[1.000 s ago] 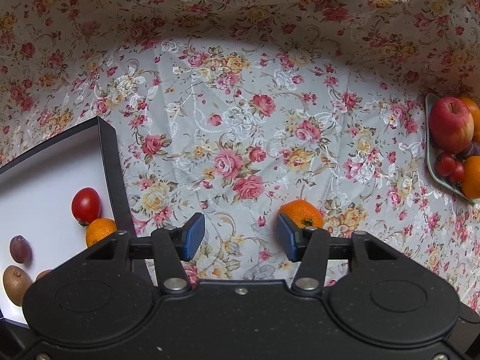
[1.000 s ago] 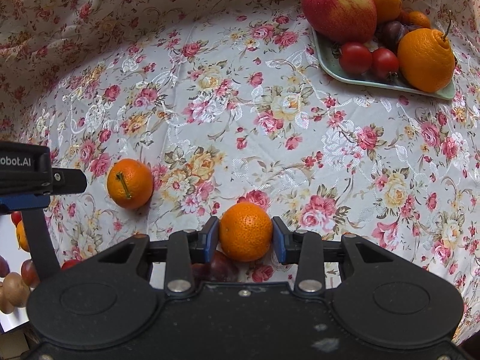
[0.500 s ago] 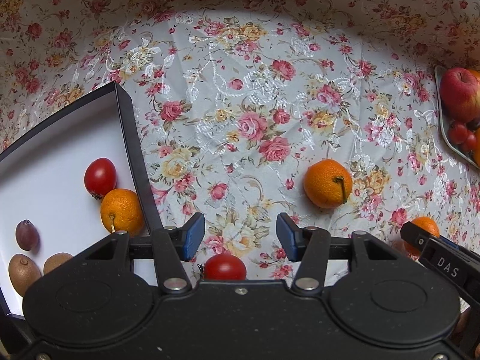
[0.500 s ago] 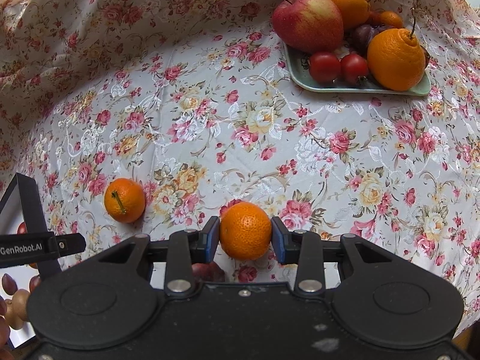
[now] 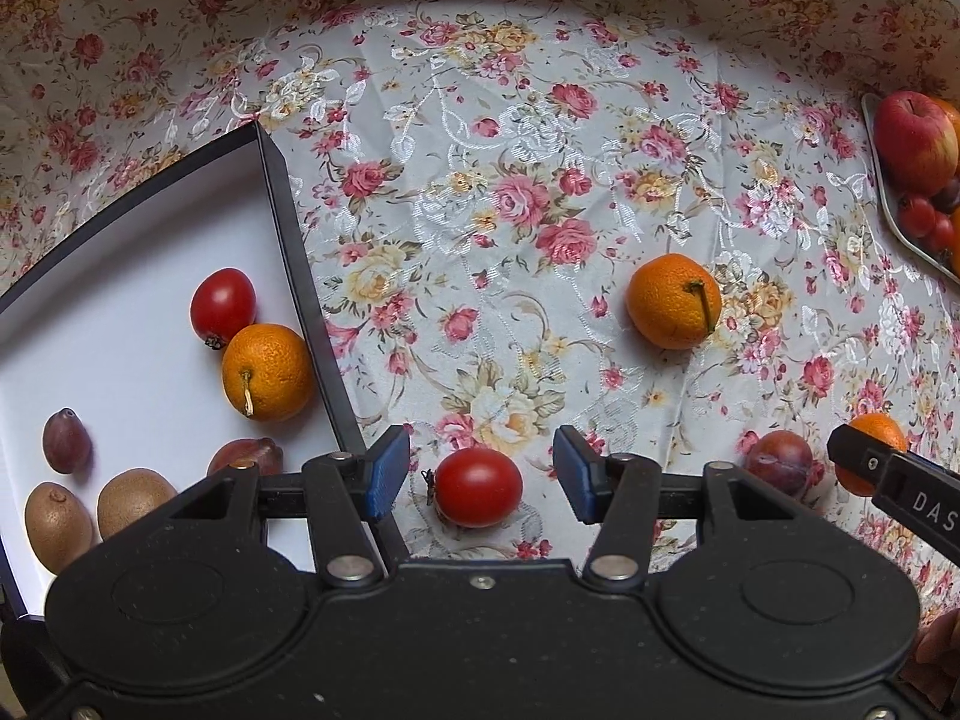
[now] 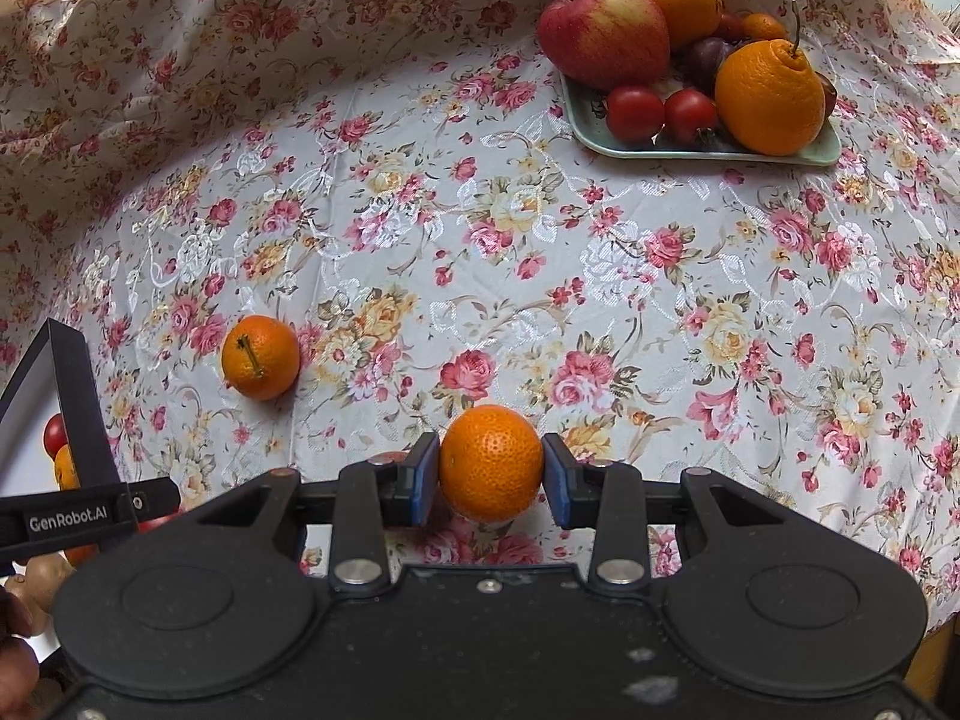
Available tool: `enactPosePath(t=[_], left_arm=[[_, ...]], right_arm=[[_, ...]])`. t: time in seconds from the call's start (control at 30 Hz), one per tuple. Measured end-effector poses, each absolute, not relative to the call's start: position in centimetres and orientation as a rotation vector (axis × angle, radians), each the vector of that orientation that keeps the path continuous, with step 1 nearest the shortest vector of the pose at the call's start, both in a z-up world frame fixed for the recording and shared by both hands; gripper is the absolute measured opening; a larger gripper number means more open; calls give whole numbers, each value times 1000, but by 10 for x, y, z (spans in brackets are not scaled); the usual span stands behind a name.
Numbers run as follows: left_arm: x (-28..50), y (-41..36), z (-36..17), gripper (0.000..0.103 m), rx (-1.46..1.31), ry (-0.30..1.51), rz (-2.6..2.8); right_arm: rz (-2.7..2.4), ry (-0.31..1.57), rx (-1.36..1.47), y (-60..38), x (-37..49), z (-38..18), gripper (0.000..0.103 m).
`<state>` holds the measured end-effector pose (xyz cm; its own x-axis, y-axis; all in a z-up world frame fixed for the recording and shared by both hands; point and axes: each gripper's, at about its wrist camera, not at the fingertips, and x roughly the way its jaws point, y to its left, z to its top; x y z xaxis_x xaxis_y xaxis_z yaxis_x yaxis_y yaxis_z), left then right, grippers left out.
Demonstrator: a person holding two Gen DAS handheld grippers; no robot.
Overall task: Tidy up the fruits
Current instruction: 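Grasp the red cherry tomato with the left tool while the right tool holds its mandarin, then lift the tomato and mandarin off the cloth with both tools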
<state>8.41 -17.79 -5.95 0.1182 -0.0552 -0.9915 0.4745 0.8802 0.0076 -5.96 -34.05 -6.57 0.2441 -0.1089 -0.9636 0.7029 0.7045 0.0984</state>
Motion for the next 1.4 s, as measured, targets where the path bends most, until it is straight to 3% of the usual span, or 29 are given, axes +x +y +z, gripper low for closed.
enactPosePath(t=[0.73,0.83,0.9,1.4], left_arm=[[81,-179,-81,58,356,1481,-381],[83,-177,-83,56,336,1490,-375],[82,-177,-83,47,322,1494,-373],[58,-208,-70,47,318,1467,-486]], right_arm=[[-609,1191,617,-347,-68,-61,38],[-609,1191,618,-347,-68,-61,38],[-611,1191,618,-348,-68,-61,38],[-647,1192,628,-361,-81,-64,38]])
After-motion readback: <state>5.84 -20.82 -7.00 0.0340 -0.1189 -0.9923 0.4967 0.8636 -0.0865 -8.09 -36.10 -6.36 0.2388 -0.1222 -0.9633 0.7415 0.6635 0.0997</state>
